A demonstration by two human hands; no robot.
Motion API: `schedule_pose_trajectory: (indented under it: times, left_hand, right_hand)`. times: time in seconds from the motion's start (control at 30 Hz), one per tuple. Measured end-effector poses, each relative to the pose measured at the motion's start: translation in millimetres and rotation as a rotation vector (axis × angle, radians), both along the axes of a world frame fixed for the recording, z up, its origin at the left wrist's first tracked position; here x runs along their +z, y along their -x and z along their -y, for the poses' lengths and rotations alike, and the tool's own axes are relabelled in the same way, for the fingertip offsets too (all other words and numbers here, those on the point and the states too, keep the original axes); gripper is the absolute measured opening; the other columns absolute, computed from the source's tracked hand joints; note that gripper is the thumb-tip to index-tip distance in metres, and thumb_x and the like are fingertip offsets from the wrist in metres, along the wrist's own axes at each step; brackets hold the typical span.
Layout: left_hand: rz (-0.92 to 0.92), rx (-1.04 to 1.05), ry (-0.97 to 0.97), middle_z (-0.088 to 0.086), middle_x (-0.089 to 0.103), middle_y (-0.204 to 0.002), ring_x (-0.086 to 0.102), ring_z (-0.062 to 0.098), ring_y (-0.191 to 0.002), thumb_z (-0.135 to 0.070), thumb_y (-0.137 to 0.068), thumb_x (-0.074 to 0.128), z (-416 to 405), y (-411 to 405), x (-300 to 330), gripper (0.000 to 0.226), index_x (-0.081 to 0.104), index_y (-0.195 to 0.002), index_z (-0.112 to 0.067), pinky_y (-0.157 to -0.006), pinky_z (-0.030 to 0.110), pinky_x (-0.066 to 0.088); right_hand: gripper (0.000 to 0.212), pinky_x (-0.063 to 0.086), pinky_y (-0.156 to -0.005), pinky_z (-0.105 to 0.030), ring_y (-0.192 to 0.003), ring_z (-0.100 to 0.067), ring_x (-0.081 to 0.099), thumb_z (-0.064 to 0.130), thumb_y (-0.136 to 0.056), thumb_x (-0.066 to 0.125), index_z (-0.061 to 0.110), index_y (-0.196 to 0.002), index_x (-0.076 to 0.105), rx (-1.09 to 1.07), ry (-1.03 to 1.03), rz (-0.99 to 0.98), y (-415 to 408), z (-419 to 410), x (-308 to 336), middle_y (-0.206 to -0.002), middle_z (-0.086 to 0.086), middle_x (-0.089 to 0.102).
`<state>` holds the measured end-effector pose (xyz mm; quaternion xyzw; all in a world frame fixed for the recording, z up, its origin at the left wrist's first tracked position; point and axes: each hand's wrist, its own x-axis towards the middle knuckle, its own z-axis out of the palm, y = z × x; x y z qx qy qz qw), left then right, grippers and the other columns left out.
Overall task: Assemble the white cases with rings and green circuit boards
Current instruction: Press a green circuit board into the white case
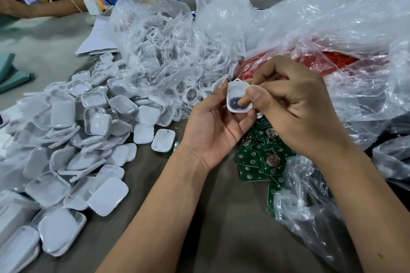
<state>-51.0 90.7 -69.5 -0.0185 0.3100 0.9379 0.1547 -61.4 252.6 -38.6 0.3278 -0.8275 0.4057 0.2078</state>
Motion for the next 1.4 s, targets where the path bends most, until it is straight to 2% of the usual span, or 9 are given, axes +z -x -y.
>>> schedule_pose_trajectory:
  times: [0.17, 0.37, 0.77, 1.0, 1.13, 1.23, 1.3, 1.33, 1.4]
  left_hand:
    - [0.010, 0.014, -0.024, 0.008, 0.074, -0.087, 0.071, 0.016, -0.072, -0.029, -0.103, 0.053, 1, 1, 0, 0.030, 0.068, -0.107, -0.003, -0.066, 0.027, 0.060]
    - [-0.012, -0.001, -0.034, 0.009, 0.074, -0.090, 0.071, 0.015, -0.074, -0.031, -0.098, 0.055, 1, 2, -1, 0.038, 0.080, -0.092, -0.003, -0.069, 0.024, 0.061]
    - [-0.008, 0.002, -0.039, 0.009, 0.075, -0.091, 0.071, 0.014, -0.077, -0.031, -0.094, 0.057, 0, 0, 1, 0.036, 0.079, -0.097, -0.002, -0.073, 0.023, 0.060]
    - [0.044, 0.025, -0.068, 0.014, 0.072, -0.096, 0.071, 0.021, -0.079, -0.029, -0.090, 0.062, 0, -1, 5, 0.042, 0.061, -0.121, 0.000, -0.067, 0.026, 0.062]
    - [0.064, 0.032, -0.084, 0.020, 0.068, -0.097, 0.069, 0.025, -0.081, -0.029, -0.091, 0.061, 2, -1, 6, 0.047, 0.062, -0.125, 0.004, -0.066, 0.027, 0.062]
    - [0.043, 0.111, -0.127, 0.020, 0.066, -0.102, 0.067, 0.026, -0.086, -0.028, -0.089, 0.064, 10, 1, 10, 0.060, 0.053, -0.138, 0.004, -0.069, 0.028, 0.062]
    - [0.020, 0.204, -0.207, 0.019, 0.064, -0.111, 0.064, 0.027, -0.094, -0.026, -0.092, 0.064, 21, 4, 12, 0.061, 0.049, -0.144, 0.003, -0.071, 0.030, 0.063]
    - [0.015, 0.245, -0.263, 0.019, 0.062, -0.116, 0.063, 0.028, -0.098, -0.025, -0.095, 0.063, 26, 5, 14, 0.059, 0.049, -0.144, 0.003, -0.072, 0.031, 0.063]
    - [0.007, 0.307, -0.363, 0.020, 0.059, -0.124, 0.061, 0.030, -0.108, -0.024, -0.101, 0.061, 36, 9, 14, 0.048, 0.053, -0.140, 0.002, -0.074, 0.035, 0.064]
  right_hand:
    - [0.026, 0.041, -0.071, -0.024, -0.084, -0.018, 0.061, 0.025, -0.103, 0.065, 0.012, -0.090, 0.083, -0.003, 0.003, -0.002, 1, 1, 1, -0.094, -0.005, 0.063]
    - [0.030, 0.046, -0.072, -0.031, -0.085, -0.021, 0.063, 0.027, -0.103, 0.065, 0.010, -0.086, 0.083, 0.001, -0.012, -0.019, 2, 0, -2, -0.093, -0.006, 0.064]
    - [0.030, 0.047, -0.073, -0.032, -0.087, -0.020, 0.064, 0.027, -0.103, 0.064, 0.009, -0.087, 0.083, 0.009, -0.015, -0.029, 0, 0, 1, -0.094, -0.006, 0.064]
    - [0.026, 0.047, -0.076, -0.020, -0.093, -0.013, 0.065, 0.022, -0.106, 0.059, 0.010, -0.098, 0.081, 0.045, 0.134, 0.042, -1, 1, 3, -0.098, -0.007, 0.065]
    - [0.030, 0.038, -0.066, -0.008, -0.072, 0.005, 0.058, 0.022, -0.109, 0.052, 0.009, -0.098, 0.077, -0.020, 0.281, 0.070, 0, 1, 4, -0.083, 0.015, 0.060]
    - [0.035, 0.034, -0.054, -0.017, -0.055, -0.003, 0.050, 0.027, -0.110, 0.050, 0.011, -0.095, 0.077, -0.120, 0.333, 0.110, 3, 0, 2, -0.068, 0.013, 0.061]
    - [0.031, 0.034, -0.046, -0.024, -0.050, -0.011, 0.049, 0.028, -0.109, 0.054, 0.012, -0.095, 0.077, -0.159, 0.252, 0.159, 6, 0, -2, -0.067, -0.003, 0.064]
    - [0.025, 0.038, -0.045, -0.023, -0.051, -0.009, 0.052, 0.027, -0.106, 0.059, 0.012, -0.097, 0.078, -0.164, 0.166, 0.172, 5, 1, -4, -0.070, 0.000, 0.066]
    - [0.014, 0.043, -0.062, -0.010, -0.065, 0.002, 0.058, 0.026, -0.098, 0.071, 0.014, -0.100, 0.079, -0.162, -0.061, 0.150, 4, 5, -9, -0.081, 0.010, 0.068]
